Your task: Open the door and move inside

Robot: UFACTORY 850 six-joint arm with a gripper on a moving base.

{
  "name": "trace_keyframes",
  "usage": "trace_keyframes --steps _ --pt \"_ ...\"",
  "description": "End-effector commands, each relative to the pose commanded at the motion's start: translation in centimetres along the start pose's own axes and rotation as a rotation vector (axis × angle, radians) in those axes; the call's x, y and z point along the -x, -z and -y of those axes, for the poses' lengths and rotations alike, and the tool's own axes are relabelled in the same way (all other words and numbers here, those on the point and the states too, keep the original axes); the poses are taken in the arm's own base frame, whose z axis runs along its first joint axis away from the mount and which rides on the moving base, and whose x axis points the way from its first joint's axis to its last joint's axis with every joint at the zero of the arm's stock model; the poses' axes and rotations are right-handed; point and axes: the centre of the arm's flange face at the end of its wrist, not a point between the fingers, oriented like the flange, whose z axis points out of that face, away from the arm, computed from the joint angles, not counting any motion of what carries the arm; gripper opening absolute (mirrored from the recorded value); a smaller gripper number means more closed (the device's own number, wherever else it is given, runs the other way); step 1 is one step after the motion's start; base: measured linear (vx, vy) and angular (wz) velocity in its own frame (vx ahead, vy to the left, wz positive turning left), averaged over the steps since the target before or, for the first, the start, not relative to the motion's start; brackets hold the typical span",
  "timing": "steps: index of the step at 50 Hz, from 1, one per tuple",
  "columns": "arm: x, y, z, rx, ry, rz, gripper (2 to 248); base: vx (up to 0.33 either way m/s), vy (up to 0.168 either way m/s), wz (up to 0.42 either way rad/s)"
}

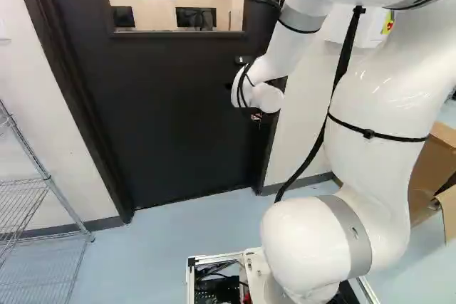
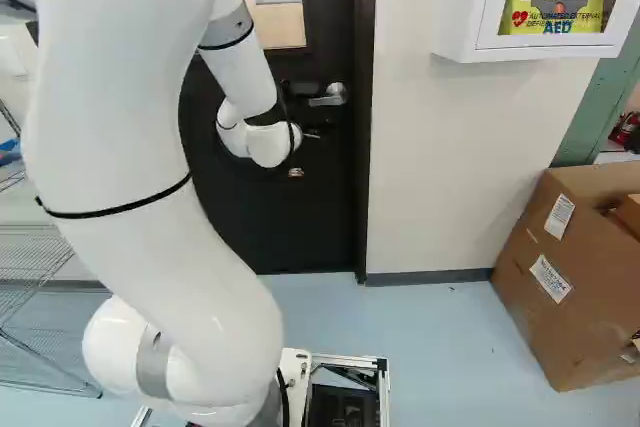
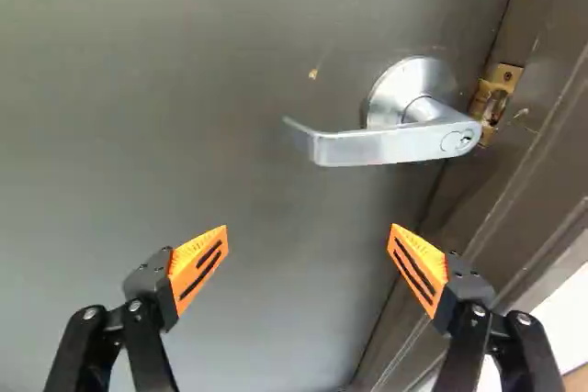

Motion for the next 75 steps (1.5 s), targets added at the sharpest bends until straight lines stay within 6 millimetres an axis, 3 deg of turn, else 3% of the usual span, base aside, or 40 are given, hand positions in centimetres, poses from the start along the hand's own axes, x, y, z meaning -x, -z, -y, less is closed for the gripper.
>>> trace_keyframes --steps 25,75 --pt "-0.5 -4.4 -0.4 0.159 -0.149 -0.007 247 0.0 0.0 0.0" --pt "-1.3 -13.3 2.3 0.157 -0.186 -0.047 247 0.0 0.0 0.0"
